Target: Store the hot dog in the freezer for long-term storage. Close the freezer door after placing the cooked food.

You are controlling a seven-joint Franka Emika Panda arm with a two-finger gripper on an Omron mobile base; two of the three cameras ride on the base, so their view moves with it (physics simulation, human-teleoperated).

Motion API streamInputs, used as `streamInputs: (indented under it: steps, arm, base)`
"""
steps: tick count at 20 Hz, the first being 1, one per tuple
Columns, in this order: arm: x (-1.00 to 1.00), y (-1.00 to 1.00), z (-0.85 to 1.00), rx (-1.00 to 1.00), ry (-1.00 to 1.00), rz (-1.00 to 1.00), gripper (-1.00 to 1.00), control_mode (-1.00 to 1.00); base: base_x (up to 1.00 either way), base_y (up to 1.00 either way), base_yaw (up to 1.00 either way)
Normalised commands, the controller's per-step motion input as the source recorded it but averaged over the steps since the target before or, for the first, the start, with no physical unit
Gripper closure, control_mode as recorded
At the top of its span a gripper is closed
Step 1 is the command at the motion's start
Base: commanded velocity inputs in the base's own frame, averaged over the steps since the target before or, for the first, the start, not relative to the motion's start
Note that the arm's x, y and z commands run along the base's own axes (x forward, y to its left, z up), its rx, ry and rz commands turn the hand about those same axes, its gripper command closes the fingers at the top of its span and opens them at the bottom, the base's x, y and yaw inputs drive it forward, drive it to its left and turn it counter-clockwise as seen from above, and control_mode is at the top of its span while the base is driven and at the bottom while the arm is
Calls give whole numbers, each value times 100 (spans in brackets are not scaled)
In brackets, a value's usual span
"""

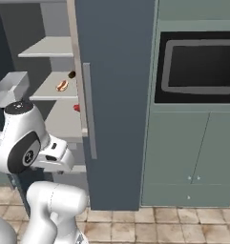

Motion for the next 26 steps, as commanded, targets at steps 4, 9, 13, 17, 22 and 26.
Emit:
streamInputs:
  steps: [4, 9, 13, 17, 22, 26]
  arm:
    - [0, 0, 0, 0, 0, 0, -100, 100]
    - [0, 0, 0, 0, 0, 0, -100, 100]
    - [0, 0, 0, 0, 0, 0, -100, 100]
    - [0, 0, 0, 0, 0, 0, -100, 100]
    - [0, 0, 0, 0, 0, 0, -100, 100]
    - [0, 0, 0, 0, 0, 0, -100, 100]
  base:
    - [-49, 38, -17]
    - [-36, 43, -3]
    - [-19, 35, 7]
    - [-1, 43, 19]
    - [0, 47, 15]
    - [-1, 26, 14]
